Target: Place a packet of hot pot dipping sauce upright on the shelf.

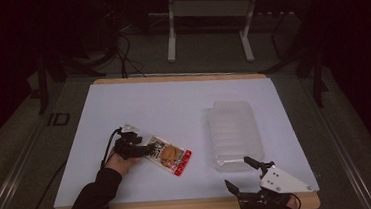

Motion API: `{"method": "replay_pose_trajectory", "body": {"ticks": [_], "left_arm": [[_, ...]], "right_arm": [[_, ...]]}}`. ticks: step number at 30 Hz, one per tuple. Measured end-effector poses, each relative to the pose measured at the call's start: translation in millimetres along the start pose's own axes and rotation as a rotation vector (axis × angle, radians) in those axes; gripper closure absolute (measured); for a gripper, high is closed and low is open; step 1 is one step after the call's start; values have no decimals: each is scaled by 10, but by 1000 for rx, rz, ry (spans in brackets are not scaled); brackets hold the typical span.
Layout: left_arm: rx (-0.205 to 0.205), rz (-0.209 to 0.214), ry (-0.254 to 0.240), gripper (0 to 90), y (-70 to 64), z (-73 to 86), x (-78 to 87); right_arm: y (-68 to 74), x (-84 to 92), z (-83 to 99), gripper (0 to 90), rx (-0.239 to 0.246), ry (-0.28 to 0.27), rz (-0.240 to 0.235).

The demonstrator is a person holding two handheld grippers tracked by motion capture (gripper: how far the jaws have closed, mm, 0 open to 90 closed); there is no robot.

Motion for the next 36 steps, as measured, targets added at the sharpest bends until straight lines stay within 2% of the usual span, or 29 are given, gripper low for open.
{"method": "replay_pose_trajectory", "body": {"ticks": [7,13,15,19,23,25,29,32,33,36], "left_arm": [[-21,-40,13,389,-47,26,-4],[-31,-52,18,517,-99,56,4],[-41,-77,31,553,-125,63,4],[-50,-109,26,727,-129,71,7],[-22,-99,20,879,-108,64,12],[-6,-89,14,898,-100,61,16],[-2,-93,3,900,-106,52,28],[-21,-114,-4,900,-120,41,44],[-43,-128,-1,900,-136,31,56],[-49,-131,-11,900,-156,8,94]], "right_arm": [[8,-8,-3,152,11,0,1],[9,-10,0,169,9,5,-2],[11,-12,-3,169,10,5,-1],[20,-10,-7,169,13,4,1],[19,-13,-5,169,14,6,0],[15,-10,-3,169,13,5,-1],[2,-5,-4,169,7,1,-2],[-2,-1,-5,169,6,-1,-1],[-5,1,-8,169,7,-4,-2],[-15,15,-12,169,2,-8,2]]}}
Point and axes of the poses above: each handheld gripper's, and its own axes: x roughly backward along the jaws, z roughly out of its underside, y roughly to its left, the point moved 9 cm from there along -x, roughly forward along the jaws, and after that the axes turned 12 degrees about y, right-handed, at the moved point
